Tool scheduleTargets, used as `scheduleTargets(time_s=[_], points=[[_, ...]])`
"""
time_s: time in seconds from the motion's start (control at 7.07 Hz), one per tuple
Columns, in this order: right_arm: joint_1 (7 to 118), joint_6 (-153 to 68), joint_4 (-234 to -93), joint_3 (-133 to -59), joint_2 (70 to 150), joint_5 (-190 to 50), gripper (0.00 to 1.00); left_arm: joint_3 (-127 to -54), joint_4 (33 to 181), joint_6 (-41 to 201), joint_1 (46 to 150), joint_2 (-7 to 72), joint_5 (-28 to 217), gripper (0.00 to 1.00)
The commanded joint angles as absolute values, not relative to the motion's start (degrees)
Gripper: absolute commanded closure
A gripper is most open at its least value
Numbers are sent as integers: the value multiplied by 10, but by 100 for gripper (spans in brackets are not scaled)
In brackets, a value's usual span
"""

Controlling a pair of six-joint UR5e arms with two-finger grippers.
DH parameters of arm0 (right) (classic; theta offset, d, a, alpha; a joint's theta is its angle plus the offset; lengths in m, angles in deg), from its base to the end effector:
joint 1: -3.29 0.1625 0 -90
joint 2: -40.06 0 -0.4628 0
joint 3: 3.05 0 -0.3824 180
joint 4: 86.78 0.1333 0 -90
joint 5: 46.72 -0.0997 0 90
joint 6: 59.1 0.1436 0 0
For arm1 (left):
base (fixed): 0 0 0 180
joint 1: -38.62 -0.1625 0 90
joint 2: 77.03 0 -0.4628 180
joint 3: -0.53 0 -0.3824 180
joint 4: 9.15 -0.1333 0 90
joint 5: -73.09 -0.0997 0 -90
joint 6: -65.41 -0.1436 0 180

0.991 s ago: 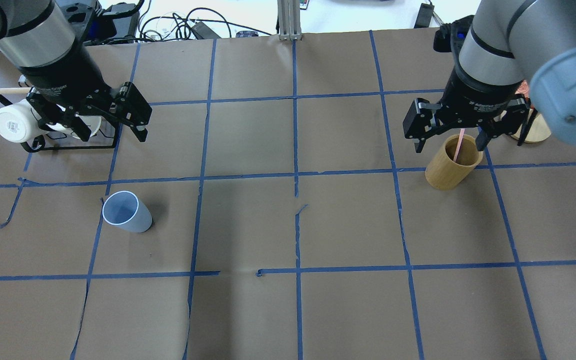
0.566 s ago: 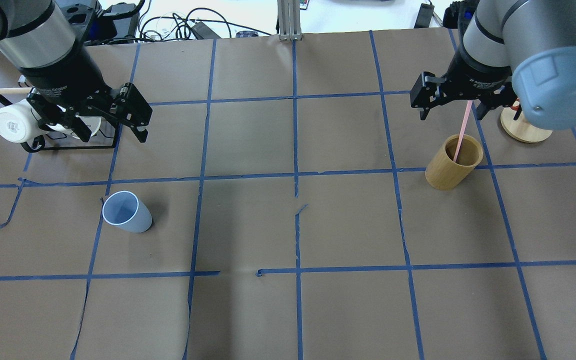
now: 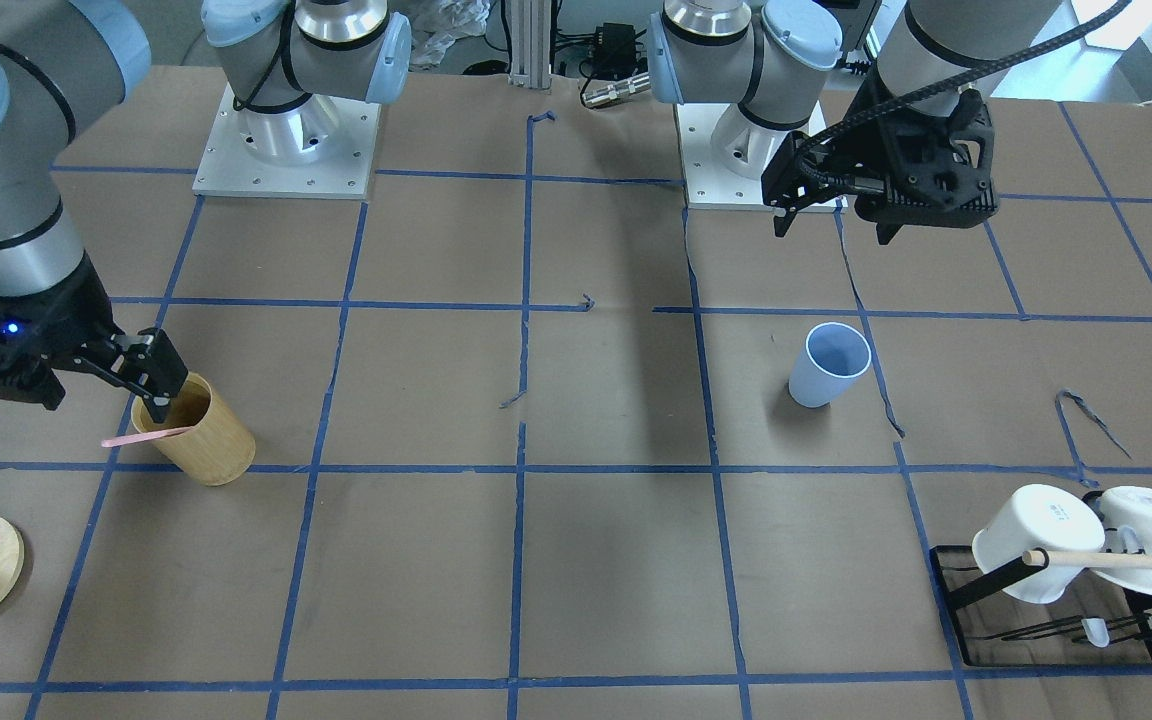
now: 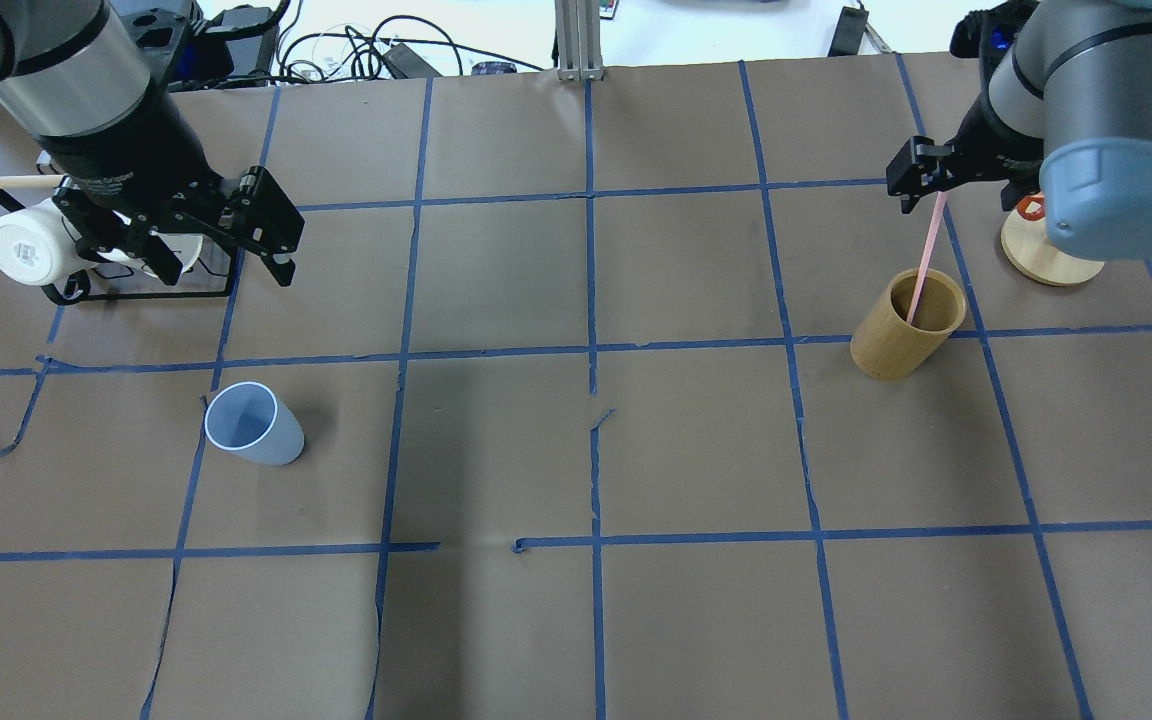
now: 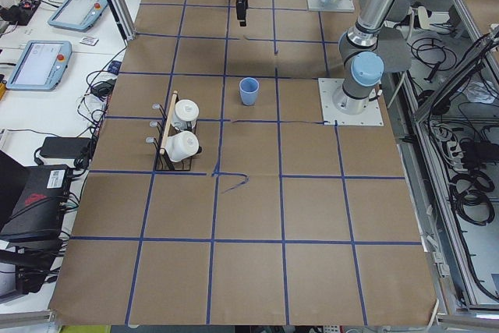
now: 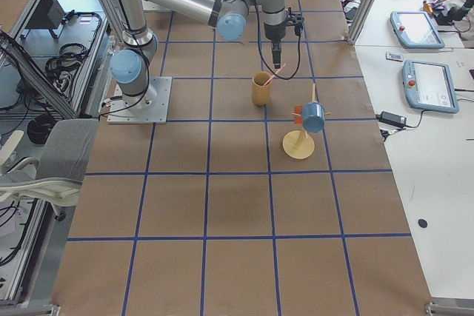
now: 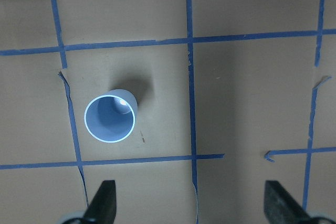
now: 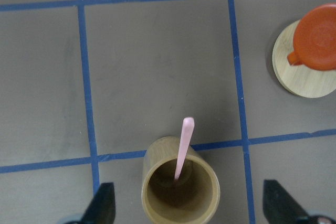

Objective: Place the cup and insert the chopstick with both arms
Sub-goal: 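Lift the pink chopstick up out of the bamboo cup with the right gripper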

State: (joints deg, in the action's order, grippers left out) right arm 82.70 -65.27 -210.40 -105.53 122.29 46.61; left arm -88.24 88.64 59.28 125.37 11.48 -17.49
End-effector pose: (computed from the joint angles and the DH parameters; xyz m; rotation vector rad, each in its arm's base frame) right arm 0.0215 -0.5651 0.3723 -0.1272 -3.0290 0.3387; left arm -0.1058 -0.4633 0.4914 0.0795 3.1346 0.1397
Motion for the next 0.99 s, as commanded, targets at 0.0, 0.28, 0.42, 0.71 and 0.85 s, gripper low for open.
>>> scheduleTargets(time_s=[0.0, 0.28, 0.42, 0.71, 0.85], points=[[825, -654, -2177, -1074, 1193, 462, 20, -882, 888, 593, 1254, 115, -175, 0], [825, -653, -2176, -1074, 1193, 462, 48, -888, 887, 574, 1252, 114, -175, 0], [825, -653, -2173, -1074, 1194, 462, 60, -892, 886, 572, 1247, 113, -175, 0], [825, -653, -2168, -1074, 1197, 462, 60, -907, 882, 533, 1220, 113, -174, 0], [826, -653, -2165, -1074, 1200, 462, 59, -909, 883, 518, 1210, 112, -174, 0]])
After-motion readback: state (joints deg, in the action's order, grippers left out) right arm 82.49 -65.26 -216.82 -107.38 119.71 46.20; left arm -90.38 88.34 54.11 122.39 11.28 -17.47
